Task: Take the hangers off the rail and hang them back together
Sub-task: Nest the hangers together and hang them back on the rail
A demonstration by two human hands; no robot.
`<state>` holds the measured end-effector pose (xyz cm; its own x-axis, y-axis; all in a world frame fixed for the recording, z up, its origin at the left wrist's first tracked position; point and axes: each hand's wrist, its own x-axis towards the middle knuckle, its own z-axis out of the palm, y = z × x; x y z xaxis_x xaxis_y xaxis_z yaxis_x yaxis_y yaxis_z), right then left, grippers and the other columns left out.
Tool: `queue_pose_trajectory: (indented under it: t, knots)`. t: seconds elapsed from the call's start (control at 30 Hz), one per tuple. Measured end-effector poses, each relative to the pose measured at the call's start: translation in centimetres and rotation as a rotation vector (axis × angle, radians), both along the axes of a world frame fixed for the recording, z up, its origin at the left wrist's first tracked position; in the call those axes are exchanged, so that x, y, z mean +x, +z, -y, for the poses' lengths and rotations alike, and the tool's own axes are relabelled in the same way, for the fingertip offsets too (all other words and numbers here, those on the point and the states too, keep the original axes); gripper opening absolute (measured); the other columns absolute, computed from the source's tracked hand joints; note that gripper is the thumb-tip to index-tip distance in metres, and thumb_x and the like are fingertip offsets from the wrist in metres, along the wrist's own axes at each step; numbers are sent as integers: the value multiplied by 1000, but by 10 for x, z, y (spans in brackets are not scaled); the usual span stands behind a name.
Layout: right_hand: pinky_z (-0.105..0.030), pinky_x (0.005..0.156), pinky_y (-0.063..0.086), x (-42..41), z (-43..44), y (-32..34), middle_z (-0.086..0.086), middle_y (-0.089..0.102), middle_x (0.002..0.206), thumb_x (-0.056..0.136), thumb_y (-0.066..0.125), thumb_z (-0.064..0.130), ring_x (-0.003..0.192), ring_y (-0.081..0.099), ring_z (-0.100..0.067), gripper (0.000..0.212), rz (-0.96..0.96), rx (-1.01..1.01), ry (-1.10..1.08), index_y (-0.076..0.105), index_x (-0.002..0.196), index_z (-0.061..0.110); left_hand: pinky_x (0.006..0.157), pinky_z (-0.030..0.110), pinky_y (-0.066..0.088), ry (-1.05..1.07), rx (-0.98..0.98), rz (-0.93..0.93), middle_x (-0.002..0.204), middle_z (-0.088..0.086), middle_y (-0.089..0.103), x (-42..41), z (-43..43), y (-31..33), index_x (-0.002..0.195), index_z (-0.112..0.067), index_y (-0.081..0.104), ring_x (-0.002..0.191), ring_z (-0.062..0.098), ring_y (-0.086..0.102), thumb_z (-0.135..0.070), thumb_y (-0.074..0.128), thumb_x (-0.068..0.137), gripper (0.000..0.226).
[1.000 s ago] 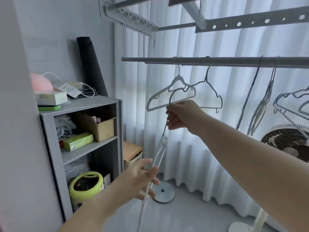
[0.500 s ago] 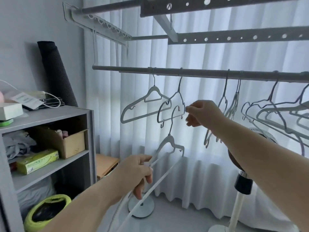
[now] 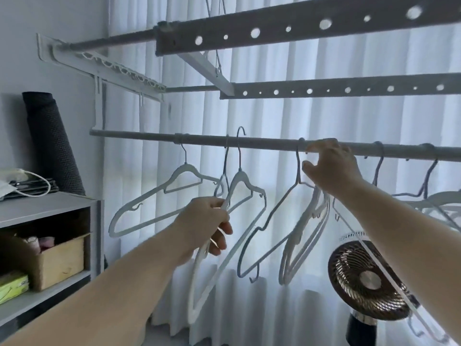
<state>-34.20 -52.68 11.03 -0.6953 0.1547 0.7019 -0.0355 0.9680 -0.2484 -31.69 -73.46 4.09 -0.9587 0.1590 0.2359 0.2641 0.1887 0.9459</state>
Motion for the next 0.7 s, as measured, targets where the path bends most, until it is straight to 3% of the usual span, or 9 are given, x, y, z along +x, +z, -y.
queue_pose_trajectory:
  t: [0.13, 0.27, 0.47, 0.57, 0.7]
  knots:
    - [-36, 112, 22, -17, -21, 4, -10, 42, 139, 90, 49, 22, 132, 33, -30, 52, 40, 159, 4, 35, 140, 15, 31, 16, 37, 60, -13, -40, 55, 4, 51, -25, -25, 18, 81, -6, 58, 26, 9, 44, 2, 40, 85, 20]
    - [-38, 118, 10, -35, -35, 11, -3, 28, 151, 92, 45, 26, 140, 19, -25, 54, 54, 283, 19, 29, 143, 20, 31, 15, 39, 94, -17, -51, 58, 5, 51, -43, -49, 18, 90, -2, 59, 25, 8, 44, 2, 41, 85, 19]
    - [-42, 118, 4, -52, -50, 13, -1, 30, 150, 92, 45, 28, 141, 19, -26, 58, 49, 367, 52, 22, 145, 21, 31, 15, 39, 110, -25, -26, 57, 5, 54, -53, -74, 20, 82, -6, 57, 26, 9, 45, 2, 41, 86, 19]
    - [-42, 117, 5, -54, -53, 17, -1, 27, 152, 92, 44, 30, 140, 20, -27, 63, 61, 395, 60, 14, 147, 24, 32, 15, 40, 86, -49, -1, 49, 3, 57, -58, -81, 23, 85, -5, 58, 26, 10, 45, -1, 40, 88, 19]
    - [-41, 113, 15, -56, -53, 20, -5, 36, 146, 92, 44, 33, 135, 30, -27, 57, 48, 411, 70, 23, 144, 22, 33, 16, 41, 59, -91, 15, 40, -2, 60, -63, -84, 22, 84, -12, 57, 27, 11, 46, -2, 39, 88, 21]
